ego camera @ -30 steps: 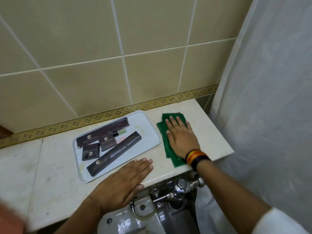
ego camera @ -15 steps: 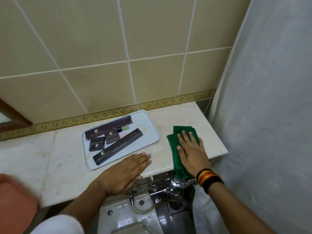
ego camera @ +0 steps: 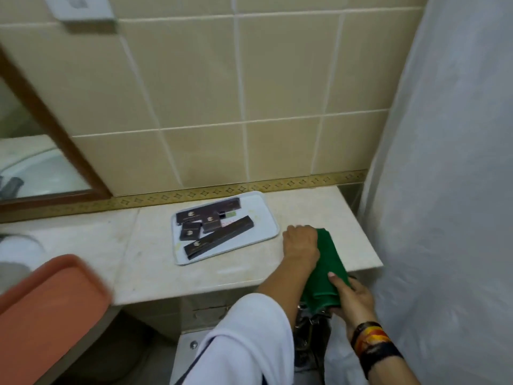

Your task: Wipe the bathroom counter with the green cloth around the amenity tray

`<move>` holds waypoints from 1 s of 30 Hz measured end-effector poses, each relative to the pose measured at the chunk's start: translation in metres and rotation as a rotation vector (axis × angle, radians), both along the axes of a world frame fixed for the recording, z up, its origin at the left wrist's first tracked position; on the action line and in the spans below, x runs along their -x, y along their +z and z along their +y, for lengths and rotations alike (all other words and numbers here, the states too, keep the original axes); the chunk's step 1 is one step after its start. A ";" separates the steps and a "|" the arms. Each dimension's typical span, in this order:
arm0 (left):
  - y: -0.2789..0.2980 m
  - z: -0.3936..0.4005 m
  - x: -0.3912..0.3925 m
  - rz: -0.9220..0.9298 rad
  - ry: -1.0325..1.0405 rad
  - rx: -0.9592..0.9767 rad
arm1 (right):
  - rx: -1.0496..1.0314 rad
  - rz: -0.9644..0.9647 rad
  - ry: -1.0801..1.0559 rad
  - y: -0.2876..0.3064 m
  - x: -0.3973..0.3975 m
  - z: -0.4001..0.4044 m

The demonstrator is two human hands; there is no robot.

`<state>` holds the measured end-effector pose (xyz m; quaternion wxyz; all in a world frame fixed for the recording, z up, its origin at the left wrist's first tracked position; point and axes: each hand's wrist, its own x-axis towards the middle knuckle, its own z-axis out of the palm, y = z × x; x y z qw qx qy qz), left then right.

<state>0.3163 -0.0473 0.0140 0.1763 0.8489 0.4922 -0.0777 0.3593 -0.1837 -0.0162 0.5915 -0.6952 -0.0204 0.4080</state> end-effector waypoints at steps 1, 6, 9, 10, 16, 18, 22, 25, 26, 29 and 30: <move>0.006 -0.003 0.006 0.008 -0.007 0.044 | -0.007 0.008 0.009 0.009 0.004 -0.010; 0.018 -0.043 0.095 -0.091 0.148 0.194 | -0.005 -0.021 0.230 0.080 0.074 -0.042; 0.006 -0.073 0.184 -0.393 0.562 0.401 | -0.069 0.016 0.411 0.110 0.137 -0.043; 0.005 -0.084 0.218 -0.494 0.702 0.556 | -0.048 0.022 0.472 0.113 0.162 -0.040; 0.025 -0.099 0.392 -1.218 1.174 1.272 | -0.107 0.161 0.791 0.112 0.294 0.007; 0.039 -0.074 0.437 -1.494 1.297 1.055 | -0.161 0.180 0.863 0.114 0.330 0.028; 0.078 -0.015 0.518 -1.392 1.327 0.470 | -0.168 0.090 0.899 0.106 0.384 0.069; 0.080 0.015 0.553 -1.155 1.252 0.273 | -0.092 0.000 0.895 0.081 0.411 0.096; 0.075 0.020 0.558 -1.012 1.222 0.234 | -0.047 -0.033 0.905 0.075 0.417 0.101; 0.055 0.013 0.558 -0.648 1.109 -0.018 | 0.039 -0.289 0.915 0.053 0.414 0.097; 0.048 0.009 0.553 -0.594 1.092 -0.129 | 0.044 -0.414 0.927 0.053 0.407 0.091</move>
